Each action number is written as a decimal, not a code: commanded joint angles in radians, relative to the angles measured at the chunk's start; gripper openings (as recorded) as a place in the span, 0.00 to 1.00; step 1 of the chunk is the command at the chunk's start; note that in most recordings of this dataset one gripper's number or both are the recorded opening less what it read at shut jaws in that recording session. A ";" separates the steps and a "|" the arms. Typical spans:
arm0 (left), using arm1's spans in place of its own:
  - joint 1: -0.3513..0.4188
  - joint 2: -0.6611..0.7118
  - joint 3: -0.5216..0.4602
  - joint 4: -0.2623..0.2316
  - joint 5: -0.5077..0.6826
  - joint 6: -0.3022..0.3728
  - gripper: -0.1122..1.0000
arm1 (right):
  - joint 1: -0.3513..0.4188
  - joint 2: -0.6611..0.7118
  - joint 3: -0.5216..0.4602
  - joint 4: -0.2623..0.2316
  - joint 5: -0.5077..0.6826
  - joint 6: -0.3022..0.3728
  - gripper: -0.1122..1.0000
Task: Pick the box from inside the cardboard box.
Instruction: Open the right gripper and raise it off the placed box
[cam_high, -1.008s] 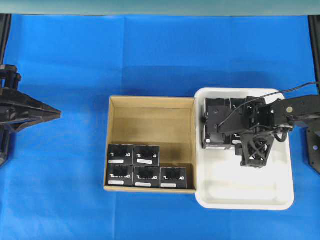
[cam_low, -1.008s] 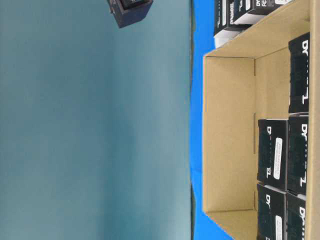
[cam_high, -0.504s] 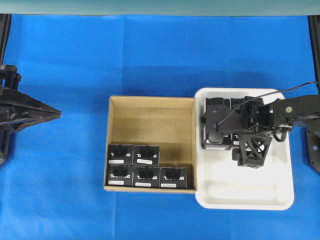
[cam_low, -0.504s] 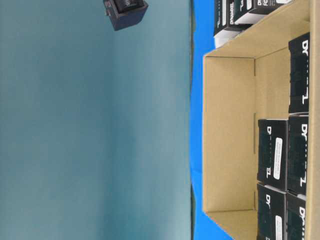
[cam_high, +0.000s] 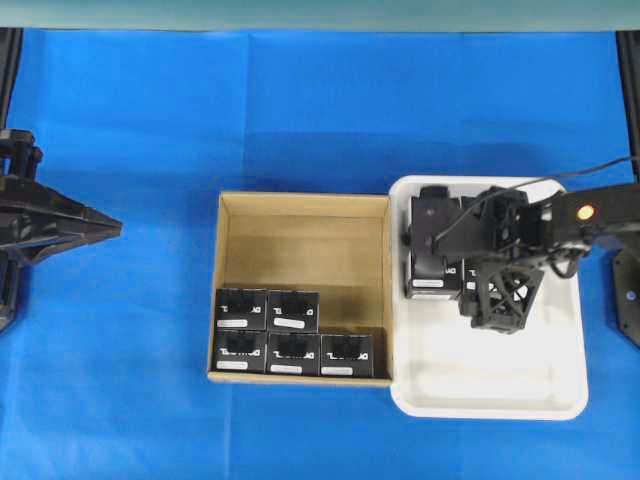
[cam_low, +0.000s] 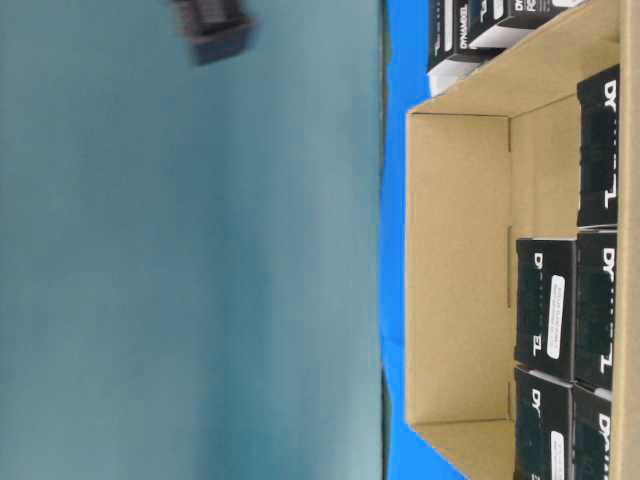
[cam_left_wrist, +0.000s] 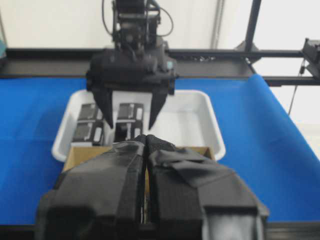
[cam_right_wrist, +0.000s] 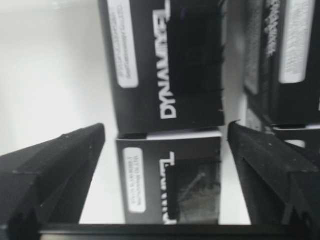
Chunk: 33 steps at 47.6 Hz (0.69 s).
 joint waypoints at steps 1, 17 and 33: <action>0.000 0.006 -0.029 0.002 -0.006 0.000 0.10 | 0.002 -0.052 -0.044 0.000 0.057 0.009 0.99; 0.000 0.002 -0.031 0.002 -0.006 0.002 0.10 | 0.002 -0.273 -0.086 0.002 0.118 0.038 0.99; 0.000 0.002 -0.031 0.002 -0.005 0.002 0.10 | 0.012 -0.385 -0.031 0.002 0.086 0.075 0.99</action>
